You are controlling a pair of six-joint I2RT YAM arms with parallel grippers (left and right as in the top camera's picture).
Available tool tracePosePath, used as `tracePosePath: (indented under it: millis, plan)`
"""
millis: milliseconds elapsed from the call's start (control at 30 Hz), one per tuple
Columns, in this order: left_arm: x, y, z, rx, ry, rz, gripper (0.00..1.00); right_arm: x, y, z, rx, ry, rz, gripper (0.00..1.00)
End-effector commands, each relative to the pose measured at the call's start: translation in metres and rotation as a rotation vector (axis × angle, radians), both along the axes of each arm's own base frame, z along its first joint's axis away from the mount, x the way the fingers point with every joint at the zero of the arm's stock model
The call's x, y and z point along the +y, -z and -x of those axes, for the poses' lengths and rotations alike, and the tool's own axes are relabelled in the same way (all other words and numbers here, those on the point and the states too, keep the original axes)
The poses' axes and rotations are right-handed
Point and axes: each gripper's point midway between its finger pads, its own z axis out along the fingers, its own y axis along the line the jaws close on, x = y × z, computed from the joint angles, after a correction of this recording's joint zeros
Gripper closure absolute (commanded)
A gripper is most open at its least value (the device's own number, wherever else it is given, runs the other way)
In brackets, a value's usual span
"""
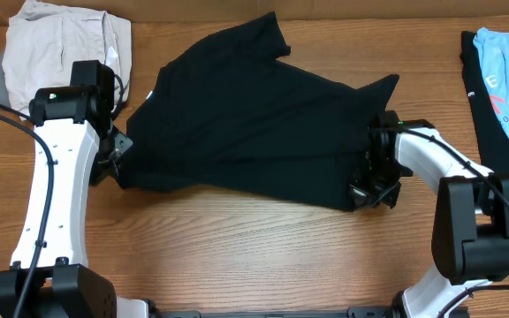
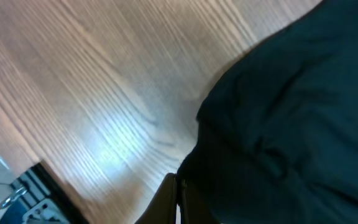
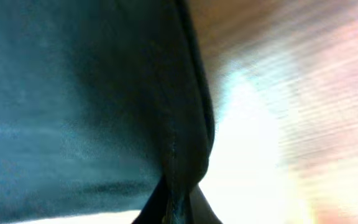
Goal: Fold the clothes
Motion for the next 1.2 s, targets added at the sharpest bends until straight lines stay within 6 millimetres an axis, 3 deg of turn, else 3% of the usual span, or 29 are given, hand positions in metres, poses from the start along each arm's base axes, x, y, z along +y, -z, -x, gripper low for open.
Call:
tracePosePath:
  millis: [0, 200, 400, 533, 733, 1167]
  plan:
    - [-0.005, -0.008, 0.012, 0.025, 0.035, 0.001, 0.96, -0.019, -0.027, -0.019, -0.048, 0.041, 0.04, 0.96]
    - [-0.024, -0.017, 0.018, 0.013, 0.093, 0.01, 0.96, -0.034, -0.083, -0.023, -0.205, 0.098, 0.042, 0.96]
    - [-0.052, -0.026, 0.029, 0.01, 0.174, 0.024, 0.96, -0.049, -0.133, -0.001, -0.327, 0.121, 0.096, 0.96]
    - [-0.065, -0.032, 0.05, 0.05, 0.176, 0.02, 0.96, -0.05, -0.148, 0.021, -0.325, 0.134, 0.109, 0.96]
    - [-0.072, -0.049, 0.071, 0.027, 0.22, -0.027, 0.96, -0.068, -0.166, 0.041, -0.361, 0.246, 0.226, 0.96]
    - [-0.09, -0.064, 0.085, -0.059, 0.281, 0.038, 0.96, -0.074, -0.189, 0.066, -0.439, 0.327, 0.265, 0.96]
